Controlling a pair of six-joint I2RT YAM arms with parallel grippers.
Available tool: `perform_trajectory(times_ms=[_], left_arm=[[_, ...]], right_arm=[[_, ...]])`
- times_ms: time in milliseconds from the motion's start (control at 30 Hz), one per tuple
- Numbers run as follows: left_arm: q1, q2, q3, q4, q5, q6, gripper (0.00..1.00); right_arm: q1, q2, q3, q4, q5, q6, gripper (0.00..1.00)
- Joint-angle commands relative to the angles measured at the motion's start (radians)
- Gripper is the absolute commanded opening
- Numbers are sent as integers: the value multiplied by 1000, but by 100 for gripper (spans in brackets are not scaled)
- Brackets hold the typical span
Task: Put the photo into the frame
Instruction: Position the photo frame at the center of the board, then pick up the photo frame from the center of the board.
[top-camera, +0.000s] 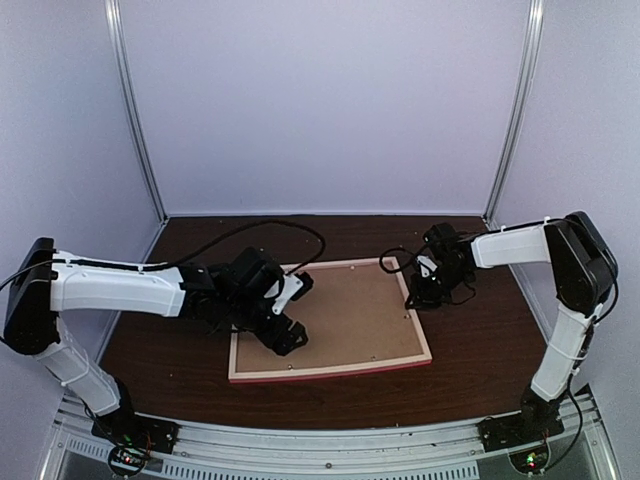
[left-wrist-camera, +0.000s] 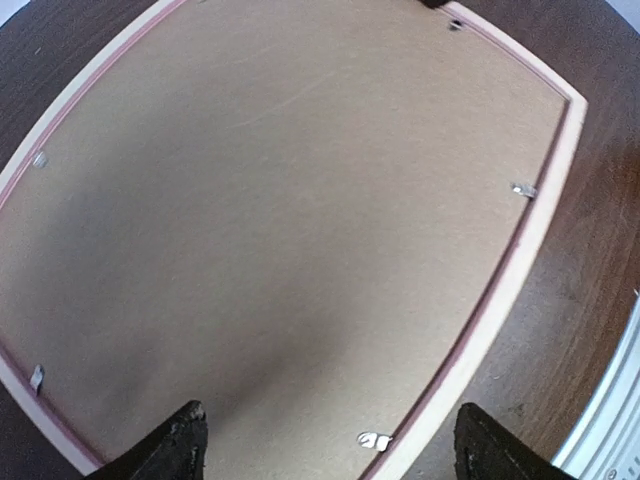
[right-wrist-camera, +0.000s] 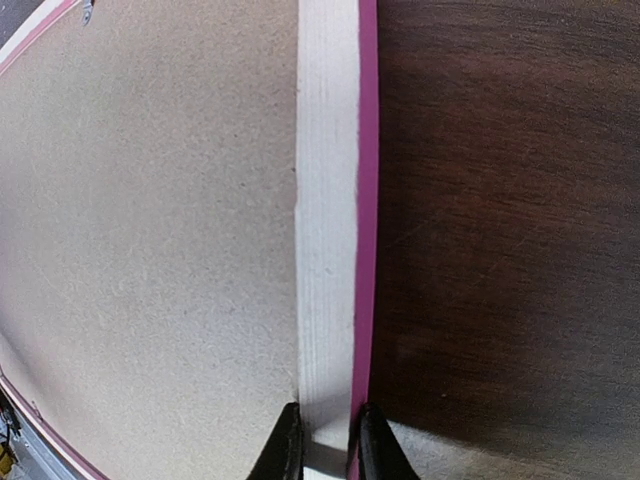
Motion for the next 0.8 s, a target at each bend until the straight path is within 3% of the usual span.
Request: perform_trajectory(times_ms=[0,333,767], left_arm=[[-77,90,75,66,53,157,85],[-174,255,188,62,36,238,80],[-185,281,191,58,-31,213,80]], right_arm=[[-17,17,-3,13,26,10,12],[-12,-144,-87,-15,23,-9,40],[84,-301,-266,-55,102,-5,47]])
